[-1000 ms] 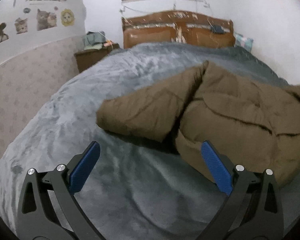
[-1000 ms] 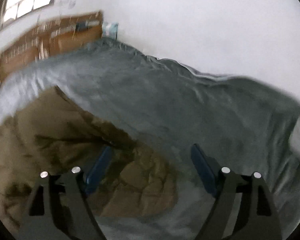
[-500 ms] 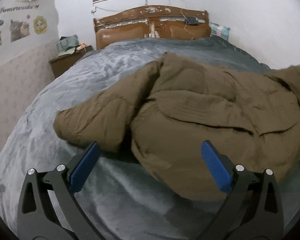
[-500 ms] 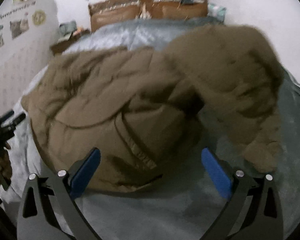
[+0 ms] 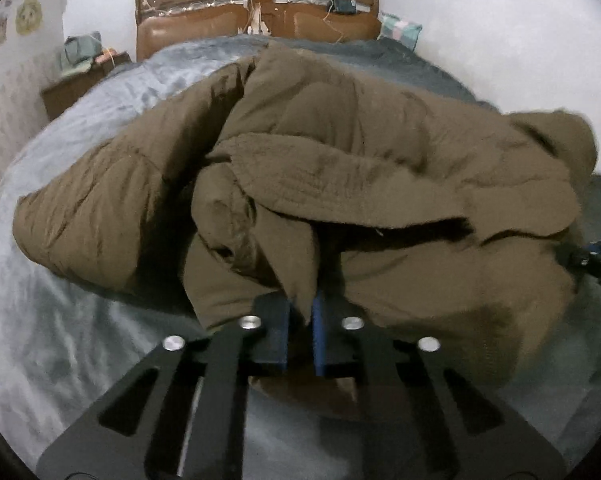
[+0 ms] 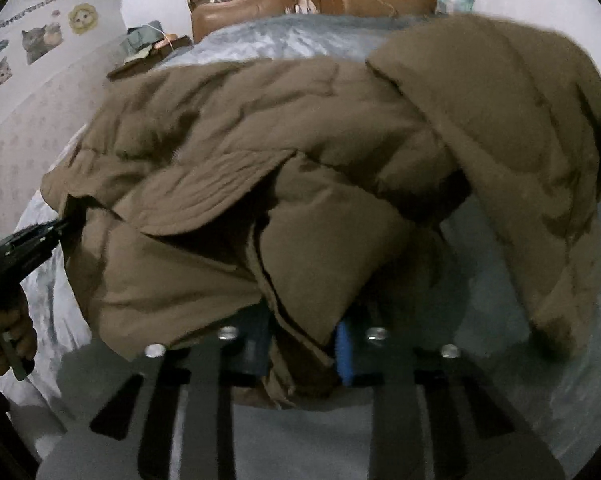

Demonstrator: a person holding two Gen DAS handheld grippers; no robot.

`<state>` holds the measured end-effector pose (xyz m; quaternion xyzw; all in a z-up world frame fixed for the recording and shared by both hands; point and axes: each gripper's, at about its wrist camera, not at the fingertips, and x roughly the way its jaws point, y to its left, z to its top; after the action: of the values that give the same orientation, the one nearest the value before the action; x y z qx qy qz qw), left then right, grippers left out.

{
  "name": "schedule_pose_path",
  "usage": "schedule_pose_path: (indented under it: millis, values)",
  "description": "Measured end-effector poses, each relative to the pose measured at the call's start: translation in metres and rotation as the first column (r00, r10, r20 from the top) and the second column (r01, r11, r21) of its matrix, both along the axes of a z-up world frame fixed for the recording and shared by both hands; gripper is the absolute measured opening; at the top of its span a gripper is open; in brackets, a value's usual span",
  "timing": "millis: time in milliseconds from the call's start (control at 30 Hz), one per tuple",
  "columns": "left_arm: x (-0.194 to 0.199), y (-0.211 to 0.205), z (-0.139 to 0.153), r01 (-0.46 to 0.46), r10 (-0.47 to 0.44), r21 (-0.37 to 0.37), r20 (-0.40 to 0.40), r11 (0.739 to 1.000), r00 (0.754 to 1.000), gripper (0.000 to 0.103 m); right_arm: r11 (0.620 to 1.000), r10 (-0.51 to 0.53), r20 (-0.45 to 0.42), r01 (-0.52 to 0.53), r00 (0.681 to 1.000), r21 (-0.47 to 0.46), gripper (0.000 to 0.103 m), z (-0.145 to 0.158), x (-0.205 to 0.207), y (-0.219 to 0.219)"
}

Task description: Fold large clothes

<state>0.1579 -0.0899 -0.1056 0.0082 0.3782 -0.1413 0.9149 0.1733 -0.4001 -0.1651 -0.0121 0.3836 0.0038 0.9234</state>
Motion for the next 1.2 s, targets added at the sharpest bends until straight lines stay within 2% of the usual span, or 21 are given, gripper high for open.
schedule_pose_path:
  millis: [100,167,233,333,400,500,567,600,667,700,733,800,867,900,967,1000,1100,1200]
  values:
    - [-0.008,0.008,0.024,0.011,-0.009,-0.049,0.038,0.999,0.999,0.002,1.000,0.005,0.099,-0.003,0.995,-0.017,0.017,0.025,-0.036,0.004]
    - [-0.023,0.011,0.050,0.019,-0.013,-0.064,0.098,0.998,0.995,0.001,0.999,0.015,0.204,-0.006,0.979,-0.045,0.016,0.052,-0.055,0.011]
    - [-0.035,0.016,0.072,0.024,-0.012,-0.077,0.150,0.997,0.989,0.001,0.999,0.015,0.293,-0.001,0.956,-0.048,0.016,0.078,-0.068,0.014]
    - [-0.062,0.024,0.115,0.030,-0.004,-0.113,0.229,0.993,0.973,0.001,1.000,0.011,0.432,-0.007,0.902,-0.011,0.016,0.116,-0.099,0.012]
    - [-0.081,0.025,0.142,0.036,-0.008,-0.102,0.270,0.994,0.963,0.001,1.000,0.022,0.490,-0.023,0.871,-0.006,0.016,0.133,-0.116,0.013]
    - [-0.099,0.030,0.162,0.032,-0.005,-0.087,0.291,0.996,0.957,0.003,0.999,0.030,0.538,-0.041,0.842,0.007,0.018,0.151,-0.129,0.016]
    - [-0.094,0.032,0.162,0.004,0.013,-0.061,0.272,0.998,0.962,0.008,1.000,0.022,0.519,-0.027,0.854,0.003,0.029,0.150,-0.119,0.019]
    - [-0.090,0.036,0.157,-0.022,0.034,-0.048,0.272,0.999,0.962,0.016,1.000,0.002,0.504,0.001,0.864,-0.006,0.046,0.146,-0.114,0.019]
    - [-0.071,0.041,0.139,-0.079,0.081,-0.018,0.261,0.997,0.962,0.035,0.999,-0.032,0.444,0.048,0.896,-0.025,0.061,0.132,-0.090,0.015]
    - [-0.054,0.044,0.121,-0.117,0.114,0.000,0.242,0.993,0.964,0.056,0.997,-0.053,0.412,0.073,0.909,-0.032,0.068,0.125,-0.084,0.011]
    - [-0.043,0.046,0.107,-0.146,0.141,0.001,0.231,0.989,0.963,0.069,0.994,-0.075,0.383,0.101,0.921,-0.047,0.069,0.118,-0.074,0.008]
    - [-0.026,0.042,0.083,-0.154,0.145,0.036,0.183,0.987,0.972,0.070,0.987,-0.099,0.321,0.133,0.942,-0.087,0.069,0.099,-0.054,0.000]
    - [-0.019,0.036,0.068,-0.139,0.125,0.086,0.149,0.987,0.981,0.071,0.983,-0.093,0.311,0.136,0.946,-0.120,0.069,0.093,-0.057,-0.007]
    - [-0.026,0.037,0.068,-0.122,0.107,0.095,0.149,0.988,0.983,0.073,0.984,-0.086,0.323,0.131,0.943,-0.121,0.070,0.097,-0.062,-0.008]
    - [-0.045,0.051,0.073,-0.114,0.097,0.102,0.164,0.988,0.982,0.085,0.991,-0.062,0.356,0.100,0.932,-0.091,0.086,0.109,-0.083,-0.010]
    - [-0.059,0.057,0.077,-0.113,0.092,0.113,0.180,0.987,0.979,0.093,0.995,-0.047,0.376,0.078,0.925,-0.068,0.097,0.113,-0.098,-0.010]
    - [-0.095,0.055,0.071,-0.112,0.071,0.205,0.196,0.972,0.978,0.096,0.999,0.009,0.339,0.006,0.941,-0.044,0.099,0.107,-0.121,-0.014]
    - [-0.122,0.068,0.059,-0.076,0.029,0.297,0.160,0.952,0.987,0.096,0.999,0.049,0.238,-0.051,0.970,0.002,0.099,0.090,-0.138,-0.018]
